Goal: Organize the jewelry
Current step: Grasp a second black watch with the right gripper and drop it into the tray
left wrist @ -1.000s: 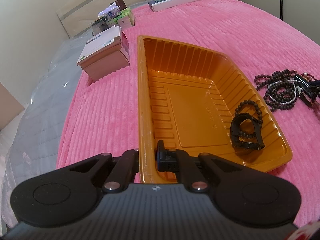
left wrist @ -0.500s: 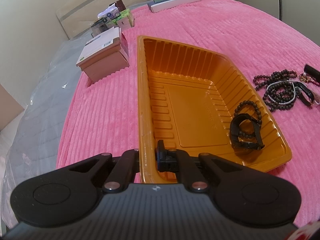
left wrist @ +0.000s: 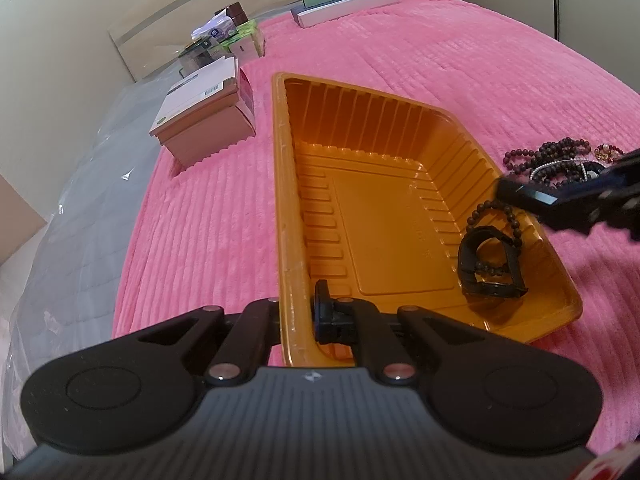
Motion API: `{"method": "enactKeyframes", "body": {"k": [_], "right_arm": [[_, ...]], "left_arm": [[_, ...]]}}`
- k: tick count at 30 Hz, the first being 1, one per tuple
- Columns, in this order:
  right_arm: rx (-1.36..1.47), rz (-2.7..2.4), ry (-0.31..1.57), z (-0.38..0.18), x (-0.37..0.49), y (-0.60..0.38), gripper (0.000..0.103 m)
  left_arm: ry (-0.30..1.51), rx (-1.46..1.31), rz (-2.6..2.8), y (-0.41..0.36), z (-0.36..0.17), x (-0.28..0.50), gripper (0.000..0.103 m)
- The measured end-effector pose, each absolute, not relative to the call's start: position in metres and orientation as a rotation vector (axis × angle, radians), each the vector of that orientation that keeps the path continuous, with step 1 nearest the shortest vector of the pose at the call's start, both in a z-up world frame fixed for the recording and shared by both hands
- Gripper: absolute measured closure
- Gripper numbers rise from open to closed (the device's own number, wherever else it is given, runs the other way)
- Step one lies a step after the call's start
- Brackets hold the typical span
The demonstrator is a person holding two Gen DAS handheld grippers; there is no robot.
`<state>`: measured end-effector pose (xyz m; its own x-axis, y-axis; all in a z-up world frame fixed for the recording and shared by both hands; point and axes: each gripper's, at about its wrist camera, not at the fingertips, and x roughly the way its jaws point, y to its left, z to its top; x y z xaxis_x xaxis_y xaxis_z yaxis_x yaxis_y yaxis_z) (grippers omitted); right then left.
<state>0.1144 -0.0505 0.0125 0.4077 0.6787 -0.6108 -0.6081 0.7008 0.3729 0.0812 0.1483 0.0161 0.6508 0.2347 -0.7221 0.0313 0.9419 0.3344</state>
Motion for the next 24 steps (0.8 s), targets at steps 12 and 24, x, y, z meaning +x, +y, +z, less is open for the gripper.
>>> {"method": "enactKeyframes", "body": {"k": [12, 24], "right_arm": [[0.106, 0.888, 0.88, -0.003, 0.12, -0.011, 0.082], [0.169, 0.75, 0.825, -0.003, 0.117, -0.072, 0.055]], "left_arm": [[0.857, 0.33, 0.113, 0.15, 0.016, 0.081, 0.1], [0.857, 0.325, 0.113, 0.151, 0.014, 0.08, 0.1]]}}
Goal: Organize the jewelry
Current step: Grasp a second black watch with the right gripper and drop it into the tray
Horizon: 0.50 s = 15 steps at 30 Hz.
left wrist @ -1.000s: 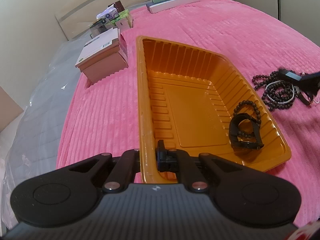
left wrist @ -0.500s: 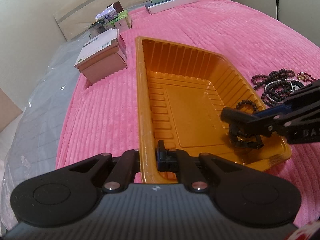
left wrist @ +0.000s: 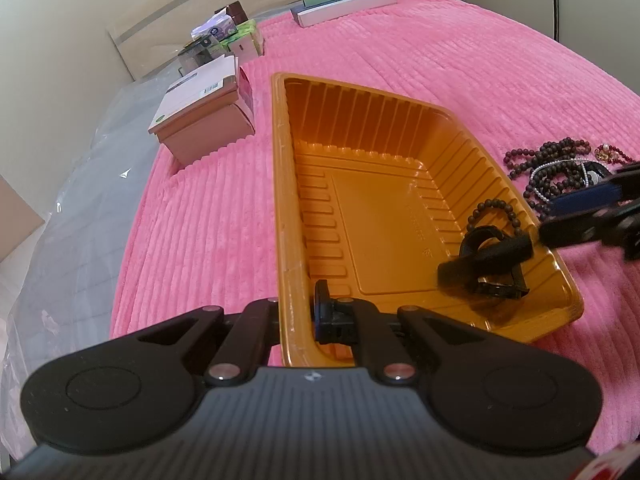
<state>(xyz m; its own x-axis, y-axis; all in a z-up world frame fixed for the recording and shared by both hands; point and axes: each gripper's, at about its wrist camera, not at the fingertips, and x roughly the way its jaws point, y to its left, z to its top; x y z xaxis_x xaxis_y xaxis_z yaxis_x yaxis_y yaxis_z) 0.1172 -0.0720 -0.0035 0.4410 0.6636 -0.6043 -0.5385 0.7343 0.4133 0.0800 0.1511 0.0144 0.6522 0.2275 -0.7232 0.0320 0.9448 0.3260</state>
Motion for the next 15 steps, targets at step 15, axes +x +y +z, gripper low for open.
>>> {"method": "enactKeyframes", "body": {"k": [15], "right_arm": [[0.099, 0.254, 0.751, -0.021, 0.123, -0.215, 0.054]], "left_arm": [[0.858, 0.325, 0.119, 0.15, 0.016, 0.079, 0.1]]}}
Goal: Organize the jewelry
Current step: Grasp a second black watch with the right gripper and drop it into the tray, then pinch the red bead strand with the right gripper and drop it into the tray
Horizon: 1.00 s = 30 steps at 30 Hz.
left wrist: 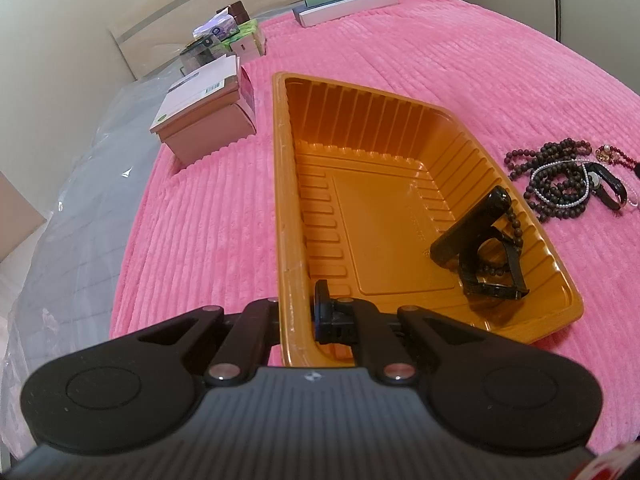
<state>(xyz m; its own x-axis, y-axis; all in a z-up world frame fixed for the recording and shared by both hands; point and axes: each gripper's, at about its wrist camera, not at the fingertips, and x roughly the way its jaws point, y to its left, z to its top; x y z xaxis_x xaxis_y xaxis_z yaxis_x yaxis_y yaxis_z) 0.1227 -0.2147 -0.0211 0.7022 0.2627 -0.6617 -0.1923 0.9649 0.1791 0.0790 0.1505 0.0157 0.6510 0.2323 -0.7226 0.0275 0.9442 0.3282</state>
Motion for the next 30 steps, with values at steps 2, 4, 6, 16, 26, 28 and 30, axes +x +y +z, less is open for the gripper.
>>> {"method": "enactKeyframes", "body": {"k": [2, 4, 6, 16, 26, 28, 30], "right_arm": [[0.072, 0.235, 0.747, -0.025, 0.129, -0.224, 0.054], [0.063, 0.223, 0.755, -0.03, 0.138, -0.231, 0.054], [0.067, 0.226, 0.76, -0.033, 0.145, -0.235, 0.055], [-0.112, 0.247, 0.785, -0.048, 0.156, -0.22, 0.095], [-0.055, 0.269, 0.722, -0.011, 0.148, -0.221, 0.098], [-0.053, 0.277, 0.692, 0.001, 0.147, -0.219, 0.098], [-0.057, 0.288, 0.673, 0.011, 0.147, -0.216, 0.098]], "left_arm": [[0.859, 0.329, 0.121, 0.15, 0.016, 0.079, 0.1], [0.86, 0.332, 0.123, 0.149, 0.017, 0.079, 0.1], [0.862, 0.335, 0.124, 0.148, 0.017, 0.08, 0.1], [0.867, 0.345, 0.128, 0.146, 0.017, 0.082, 0.1], [0.863, 0.34, 0.125, 0.146, 0.017, 0.082, 0.1], [0.862, 0.338, 0.125, 0.147, 0.017, 0.082, 0.1], [0.861, 0.336, 0.124, 0.147, 0.017, 0.082, 0.1]]}}
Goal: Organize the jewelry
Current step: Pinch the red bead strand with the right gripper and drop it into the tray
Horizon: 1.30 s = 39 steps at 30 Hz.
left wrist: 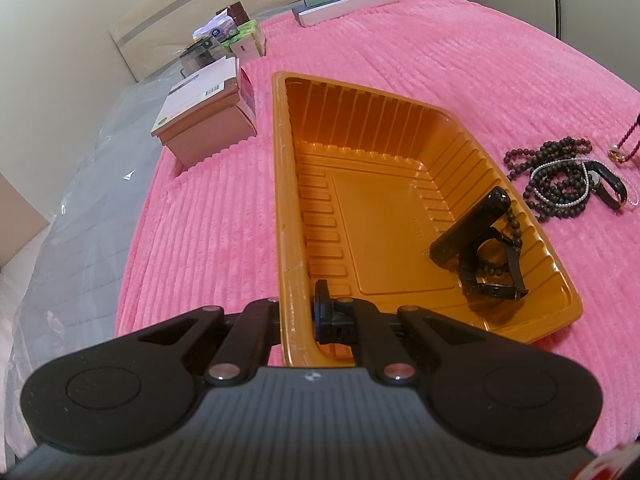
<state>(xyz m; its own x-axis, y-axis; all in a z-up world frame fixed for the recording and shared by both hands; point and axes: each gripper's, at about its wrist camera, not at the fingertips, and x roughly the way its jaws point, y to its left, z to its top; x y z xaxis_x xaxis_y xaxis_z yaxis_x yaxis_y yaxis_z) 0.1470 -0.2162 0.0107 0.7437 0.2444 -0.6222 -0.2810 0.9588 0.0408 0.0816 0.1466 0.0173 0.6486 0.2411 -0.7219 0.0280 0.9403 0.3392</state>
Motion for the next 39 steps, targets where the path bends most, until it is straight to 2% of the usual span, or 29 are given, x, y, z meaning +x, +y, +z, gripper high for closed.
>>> {"method": "enactKeyframes", "body": {"k": [15, 25, 39], "right_arm": [[-0.054, 0.412, 0.625, 0.049, 0.142, -0.184, 0.098], [-0.057, 0.687, 0.628, 0.066, 0.125, -0.101, 0.098], [-0.116, 0.935, 0.699, 0.049, 0.102, -0.001, 0.098]], "left_arm": [[0.856, 0.325, 0.119, 0.148, 0.017, 0.081, 0.1], [0.854, 0.326, 0.107, 0.15, 0.016, 0.081, 0.1], [0.844, 0.316, 0.1, 0.152, 0.015, 0.079, 0.1]]}}
